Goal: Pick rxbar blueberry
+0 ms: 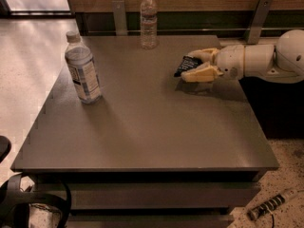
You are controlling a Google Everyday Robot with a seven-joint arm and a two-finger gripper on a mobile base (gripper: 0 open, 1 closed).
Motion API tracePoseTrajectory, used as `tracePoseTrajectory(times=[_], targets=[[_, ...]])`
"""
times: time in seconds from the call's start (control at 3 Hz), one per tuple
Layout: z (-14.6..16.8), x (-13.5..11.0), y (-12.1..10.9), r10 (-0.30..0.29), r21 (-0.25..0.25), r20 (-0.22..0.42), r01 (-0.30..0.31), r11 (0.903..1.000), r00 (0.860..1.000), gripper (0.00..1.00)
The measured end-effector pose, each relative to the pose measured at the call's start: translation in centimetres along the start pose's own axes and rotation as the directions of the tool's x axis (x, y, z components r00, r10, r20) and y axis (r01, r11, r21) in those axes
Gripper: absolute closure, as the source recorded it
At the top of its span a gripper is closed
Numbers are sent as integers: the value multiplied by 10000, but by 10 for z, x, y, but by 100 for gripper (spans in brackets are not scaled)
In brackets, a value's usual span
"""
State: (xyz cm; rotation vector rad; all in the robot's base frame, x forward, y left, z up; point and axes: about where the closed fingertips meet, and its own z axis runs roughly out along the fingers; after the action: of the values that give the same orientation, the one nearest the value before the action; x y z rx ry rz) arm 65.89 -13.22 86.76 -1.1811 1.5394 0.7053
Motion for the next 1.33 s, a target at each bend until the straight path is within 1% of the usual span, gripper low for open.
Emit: tracePoseTrajectory(times=[0.33, 0.67, 1.0, 1.33], targets=[[-23, -37, -9, -636, 317, -53, 637, 9975, 9980, 100], [-34, -58, -13, -979, 455, -87, 982, 9941, 9952, 100], [-37, -73, -14, -1354, 373, -11, 1353, 9901, 9908, 100], [-34, -81, -10, -2226, -5, 97, 2226, 9749, 9749, 100]])
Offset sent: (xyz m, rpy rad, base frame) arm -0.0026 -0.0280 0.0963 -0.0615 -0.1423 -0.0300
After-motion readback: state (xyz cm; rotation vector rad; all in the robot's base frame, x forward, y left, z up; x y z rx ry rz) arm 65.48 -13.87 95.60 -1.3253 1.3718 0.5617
